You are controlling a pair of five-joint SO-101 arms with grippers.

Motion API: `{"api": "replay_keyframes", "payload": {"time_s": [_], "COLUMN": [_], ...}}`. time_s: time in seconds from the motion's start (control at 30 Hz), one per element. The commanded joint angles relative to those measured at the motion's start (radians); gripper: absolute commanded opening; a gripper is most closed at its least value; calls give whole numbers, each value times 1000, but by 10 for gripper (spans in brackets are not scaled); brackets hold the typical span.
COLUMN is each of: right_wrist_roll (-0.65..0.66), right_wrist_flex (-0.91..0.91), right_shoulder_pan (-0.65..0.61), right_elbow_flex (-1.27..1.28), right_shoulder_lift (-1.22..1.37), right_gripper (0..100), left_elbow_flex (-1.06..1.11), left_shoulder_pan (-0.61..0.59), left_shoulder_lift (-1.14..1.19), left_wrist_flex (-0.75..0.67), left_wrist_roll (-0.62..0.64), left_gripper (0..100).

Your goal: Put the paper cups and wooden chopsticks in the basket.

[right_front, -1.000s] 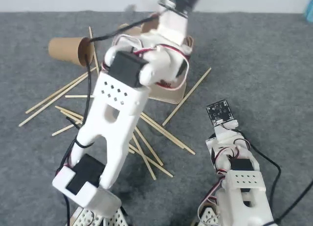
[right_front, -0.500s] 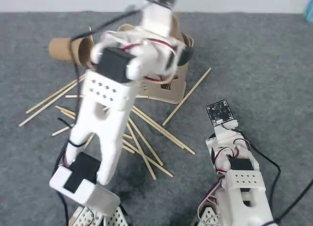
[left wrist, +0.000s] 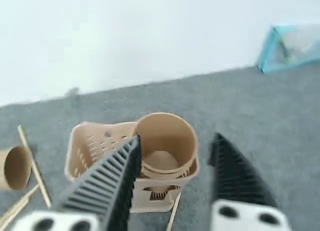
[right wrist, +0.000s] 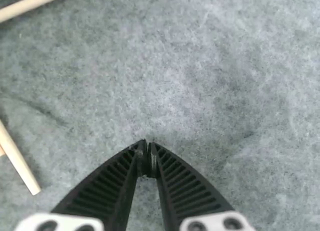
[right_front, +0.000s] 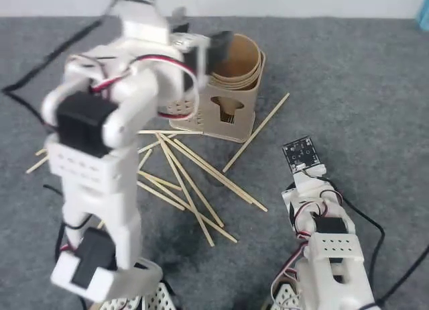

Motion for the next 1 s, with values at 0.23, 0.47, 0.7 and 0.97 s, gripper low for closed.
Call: {"api": "replay_keyframes", "payload": {"time_s": [0.23, 0.47, 0.7, 0.97], "right_wrist_roll": [18, 18, 18, 18], "right_wrist_flex": [-27, -22, -21, -19], "right_shoulder_pan": [-5, -5, -5, -5], "right_elbow_flex": [-9, -8, -8, -8], "right_shoulder_lift": [-25, -25, -25, -25], "right_gripper": [9, 8, 8, 8], "left_elbow_flex": [-27, 67, 154, 338], "left_shoulder_pan": [-184, -417, -609, -735], "left_shoulder_lift": [-207, -221, -222, -222], "left_wrist_flex": [109, 120, 83, -2], "left_wrist_roll": [-44, -46, -190, -209], "left_gripper": [19, 19, 19, 19]}}
